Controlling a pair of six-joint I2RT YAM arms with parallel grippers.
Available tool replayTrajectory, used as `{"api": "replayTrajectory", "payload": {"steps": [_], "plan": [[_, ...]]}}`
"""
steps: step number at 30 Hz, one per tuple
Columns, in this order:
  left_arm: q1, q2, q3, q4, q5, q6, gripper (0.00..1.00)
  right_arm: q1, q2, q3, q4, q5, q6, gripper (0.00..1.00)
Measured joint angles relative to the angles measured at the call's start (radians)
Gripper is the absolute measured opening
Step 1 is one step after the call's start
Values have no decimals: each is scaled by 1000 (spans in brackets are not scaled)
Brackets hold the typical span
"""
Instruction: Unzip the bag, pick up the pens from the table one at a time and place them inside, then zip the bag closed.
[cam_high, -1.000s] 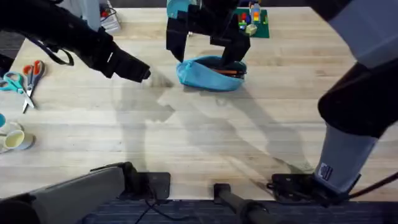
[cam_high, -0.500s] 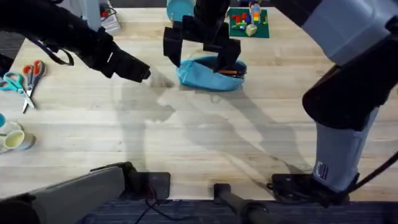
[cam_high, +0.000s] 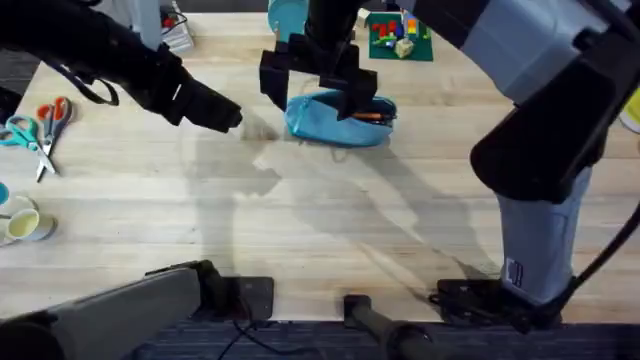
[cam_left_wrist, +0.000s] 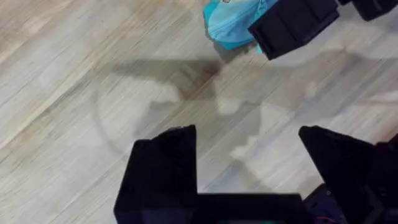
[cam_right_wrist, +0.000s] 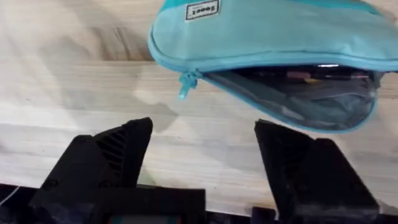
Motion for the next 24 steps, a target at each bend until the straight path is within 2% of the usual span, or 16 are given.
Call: {"api": "replayTrajectory", "payload": {"steps": [24], "plan": [[0,0,0,0,0,0,993,0,0,-15,96,0,55,997]]}}
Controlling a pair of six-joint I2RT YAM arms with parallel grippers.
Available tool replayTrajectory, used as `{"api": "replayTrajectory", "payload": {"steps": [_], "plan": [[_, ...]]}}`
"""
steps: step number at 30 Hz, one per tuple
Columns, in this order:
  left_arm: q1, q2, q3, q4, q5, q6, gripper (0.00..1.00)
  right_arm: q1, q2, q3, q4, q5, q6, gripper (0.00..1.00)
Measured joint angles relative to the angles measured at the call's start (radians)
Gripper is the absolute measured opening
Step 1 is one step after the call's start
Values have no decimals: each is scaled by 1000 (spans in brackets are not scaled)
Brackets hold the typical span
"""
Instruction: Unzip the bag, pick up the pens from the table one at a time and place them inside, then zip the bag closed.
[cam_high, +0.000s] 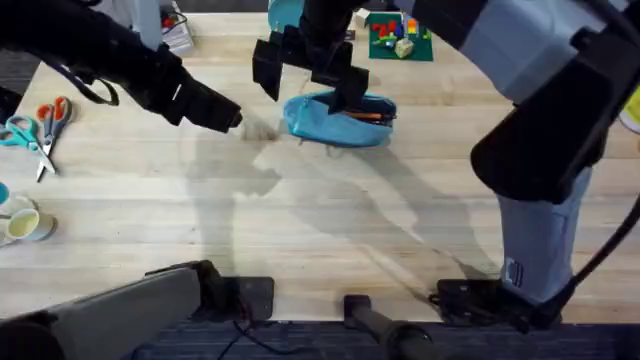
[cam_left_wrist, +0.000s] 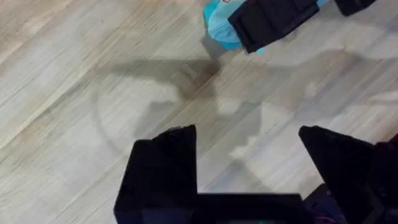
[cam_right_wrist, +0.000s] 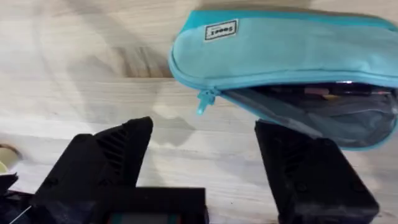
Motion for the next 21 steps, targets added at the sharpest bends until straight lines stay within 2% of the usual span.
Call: {"api": "replayTrajectory", "payload": {"steps": [9,21], "plan": [[0,0,0,0,0,2,993,4,3,-8,24,0,8,998],[0,0,0,0,0,2,993,6,74,-14,64,1,15,997]]}}
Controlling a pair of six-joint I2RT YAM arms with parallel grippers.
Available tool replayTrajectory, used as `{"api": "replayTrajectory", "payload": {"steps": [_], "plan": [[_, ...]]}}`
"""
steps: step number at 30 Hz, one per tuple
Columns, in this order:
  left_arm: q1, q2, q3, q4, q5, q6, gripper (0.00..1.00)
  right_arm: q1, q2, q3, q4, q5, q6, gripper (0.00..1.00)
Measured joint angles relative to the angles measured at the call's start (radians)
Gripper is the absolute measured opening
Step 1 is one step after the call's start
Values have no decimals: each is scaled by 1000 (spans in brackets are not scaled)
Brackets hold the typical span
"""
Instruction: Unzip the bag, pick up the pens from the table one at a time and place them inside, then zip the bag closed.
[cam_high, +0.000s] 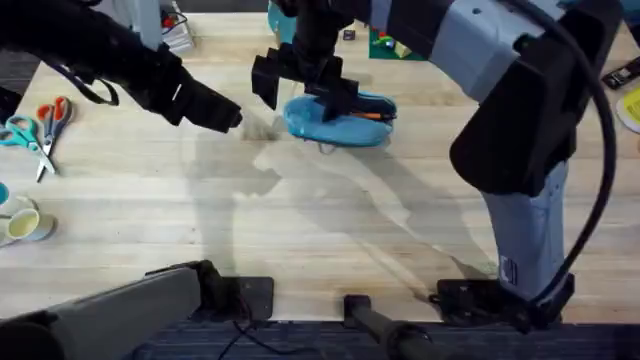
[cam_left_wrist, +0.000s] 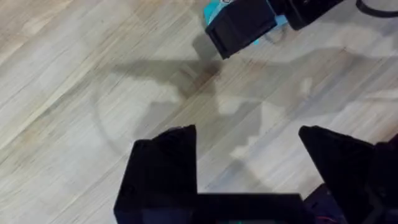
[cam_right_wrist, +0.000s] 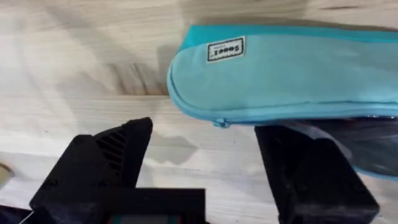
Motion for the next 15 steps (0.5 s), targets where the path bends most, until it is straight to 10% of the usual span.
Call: {"api": "replayTrajectory", "payload": {"steps": [15], "plan": [[0,0,0,0,0,0,993,0,0,0,-47,-46,7,998]]}}
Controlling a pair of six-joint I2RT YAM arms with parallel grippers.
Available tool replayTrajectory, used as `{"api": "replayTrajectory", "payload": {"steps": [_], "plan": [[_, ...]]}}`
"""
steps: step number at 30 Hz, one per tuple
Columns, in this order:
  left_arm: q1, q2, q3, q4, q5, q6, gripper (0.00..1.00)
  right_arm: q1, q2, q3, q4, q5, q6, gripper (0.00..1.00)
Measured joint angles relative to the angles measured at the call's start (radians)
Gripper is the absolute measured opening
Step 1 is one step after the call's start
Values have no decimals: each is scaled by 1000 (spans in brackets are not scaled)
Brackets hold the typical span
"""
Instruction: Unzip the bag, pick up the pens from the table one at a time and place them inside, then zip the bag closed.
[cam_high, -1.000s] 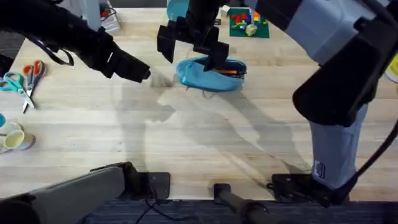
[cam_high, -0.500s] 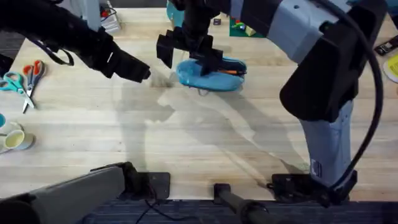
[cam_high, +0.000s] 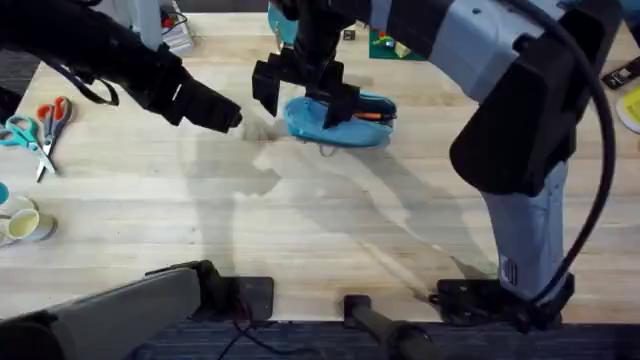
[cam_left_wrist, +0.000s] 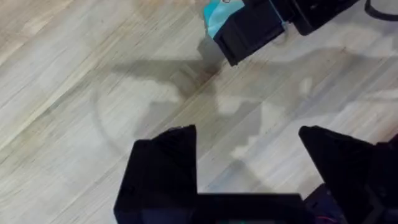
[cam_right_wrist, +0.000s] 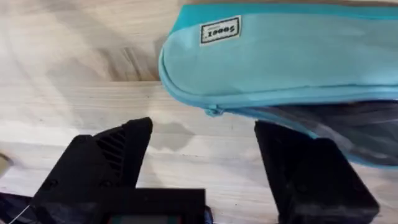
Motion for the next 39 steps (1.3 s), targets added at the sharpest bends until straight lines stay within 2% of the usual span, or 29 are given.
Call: {"api": "replayTrajectory", "payload": {"steps": [4,15,28,39], "plan": [[0,0,0,0,0,0,992,0,0,0,12,30,11,997],[0,0,0,0,0,0,992,31,0,0,7,-14,42,998],[0,0,0,0,0,0,993,41,0,0,30,141,60,997],[0,0,0,0,0,0,993,41,0,0,66,173,71,981]]}}
